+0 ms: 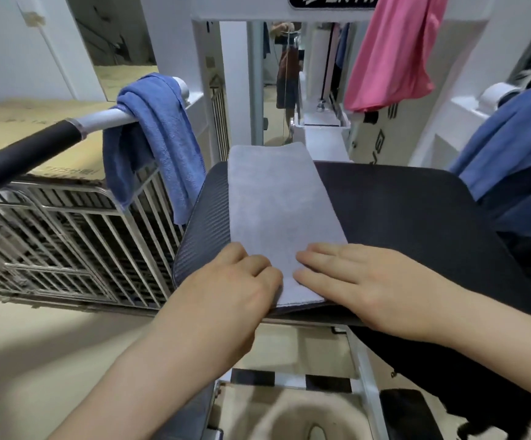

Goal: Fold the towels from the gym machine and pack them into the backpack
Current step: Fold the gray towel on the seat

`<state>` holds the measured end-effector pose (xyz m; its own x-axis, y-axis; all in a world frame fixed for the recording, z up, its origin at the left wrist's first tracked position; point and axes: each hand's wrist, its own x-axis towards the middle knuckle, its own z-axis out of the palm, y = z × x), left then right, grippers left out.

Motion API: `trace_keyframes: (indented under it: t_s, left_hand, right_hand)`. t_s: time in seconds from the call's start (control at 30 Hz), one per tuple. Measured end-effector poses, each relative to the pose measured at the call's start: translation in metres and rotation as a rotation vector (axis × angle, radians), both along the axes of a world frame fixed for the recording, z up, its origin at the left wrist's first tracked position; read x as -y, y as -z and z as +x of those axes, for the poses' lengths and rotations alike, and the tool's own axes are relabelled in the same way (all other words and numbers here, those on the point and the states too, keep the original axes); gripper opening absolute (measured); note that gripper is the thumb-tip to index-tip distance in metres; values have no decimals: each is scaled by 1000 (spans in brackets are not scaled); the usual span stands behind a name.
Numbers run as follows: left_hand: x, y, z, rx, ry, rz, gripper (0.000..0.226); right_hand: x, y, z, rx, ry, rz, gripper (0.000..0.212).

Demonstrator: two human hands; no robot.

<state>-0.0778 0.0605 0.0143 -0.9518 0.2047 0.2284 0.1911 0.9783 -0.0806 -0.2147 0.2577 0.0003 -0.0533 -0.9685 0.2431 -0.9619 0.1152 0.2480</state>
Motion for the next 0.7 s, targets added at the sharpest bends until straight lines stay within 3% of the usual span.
trace_keyframes:
  t_s: [0.07,0.13,0.2,0.33,0.47,0.6,0.7]
  left_hand:
    - [1,2,6,7,30,-43,17]
    - [4,9,12,1,15,-42,31]
    - [11,22,13,-73,19,-35,41]
    - [19,28,7,-148,26,190,32]
    - [15,2,15,-6,31,380,21]
    - [16,-24,16,87,136,878,32]
    - [26,-33,-11,53,13,1180,37]
  right_hand:
    - [-6,3,6,-19,48,83,53]
    - [-10,6,9,-35,92,148,64]
    - [-10,10,9,-55,82,100,56]
    - [-9,11,10,12,14,-117,31]
    - [-12,-27,26,325,156,-89,16]
    - [-9,-72,25,852,199,17,27]
    - [12,-80,0,1108,242,-163,23]
